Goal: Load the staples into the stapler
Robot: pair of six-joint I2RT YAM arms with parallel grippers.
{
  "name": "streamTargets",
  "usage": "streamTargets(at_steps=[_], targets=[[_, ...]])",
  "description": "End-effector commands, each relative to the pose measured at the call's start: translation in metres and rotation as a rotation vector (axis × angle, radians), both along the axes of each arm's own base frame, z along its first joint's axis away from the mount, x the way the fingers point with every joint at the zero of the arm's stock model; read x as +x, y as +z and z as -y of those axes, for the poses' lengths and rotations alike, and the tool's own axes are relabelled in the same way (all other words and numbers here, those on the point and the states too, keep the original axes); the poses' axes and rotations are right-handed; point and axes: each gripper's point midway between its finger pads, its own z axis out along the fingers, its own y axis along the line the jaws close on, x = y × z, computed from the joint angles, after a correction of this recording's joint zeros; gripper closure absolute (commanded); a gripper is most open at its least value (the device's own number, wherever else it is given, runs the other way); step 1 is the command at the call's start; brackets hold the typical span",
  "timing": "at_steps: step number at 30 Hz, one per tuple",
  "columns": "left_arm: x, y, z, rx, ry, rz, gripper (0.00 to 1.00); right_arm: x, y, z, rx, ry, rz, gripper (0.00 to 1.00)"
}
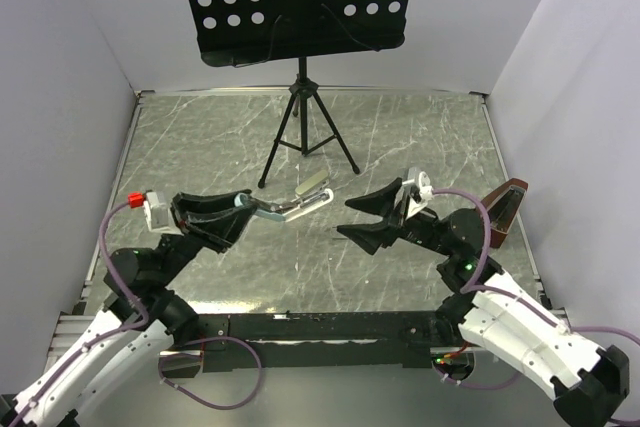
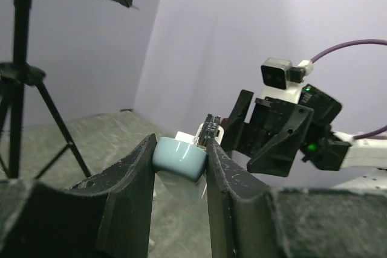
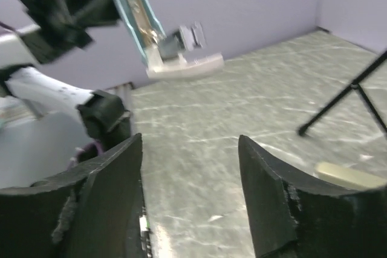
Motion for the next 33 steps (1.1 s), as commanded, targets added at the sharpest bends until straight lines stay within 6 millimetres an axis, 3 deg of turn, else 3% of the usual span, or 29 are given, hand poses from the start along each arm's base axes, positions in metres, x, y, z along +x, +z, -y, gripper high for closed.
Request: streamTargets(at_steps=[1,3,4,8,11,12,13,14,15,19,23,29,33], targets=[[0.005,0.009,-0.007,0.125,0.092,0.084,0.99,0.012,0.01,0.016,-0.115,-0.12,0.054,0.25],[0.004,0.01,-0.003,0.18,0.077,0.097,0.99,0.017,0.003,0.02,-0.183,-0.149,0.034,0.25],[0.009,0.002,0.002,0.234,0.074,0.094,0.99,0.016,0.015,0.02,-0.182,-0.143,0.056,0.25],[0.004,-0.012,0.02,0.384,-0.026,0.084,0.99,0.011,0.032,0.017,-0.226,-0.098,0.09,0.25],[0.0,-0.018,0.03,0.439,-0.087,0.098,0.99,0.008,0.043,0.007,-0.276,-0.024,0.108,0.26],[-0.001,-0.022,0.033,0.45,-0.106,0.096,0.99,0.011,0.036,-0.003,-0.304,0.027,0.075,0.26],[-0.002,-0.021,0.034,0.458,-0.117,0.105,0.99,0.01,0.044,-0.006,-0.306,0.047,0.075,0.28],[-0.006,-0.023,0.037,0.465,-0.146,0.114,0.99,0.017,0.036,-0.014,-0.334,0.074,0.045,0.29],[-0.006,-0.025,0.039,0.473,-0.158,0.109,0.99,0.013,0.042,-0.019,-0.333,0.119,0.053,0.3],[-0.008,-0.028,0.043,0.482,-0.186,0.113,0.99,0.012,0.032,-0.04,-0.384,0.202,0.036,0.36],[-0.01,-0.032,0.045,0.475,-0.203,0.114,0.99,0.012,0.01,-0.06,-0.463,0.268,0.007,0.39],[-0.009,-0.04,0.047,0.484,-0.217,0.104,0.99,0.004,-0.012,-0.084,-0.519,0.348,-0.028,0.47],[-0.006,-0.044,0.048,0.501,-0.215,0.093,0.99,-0.003,-0.016,-0.093,-0.527,0.38,-0.027,0.47]])
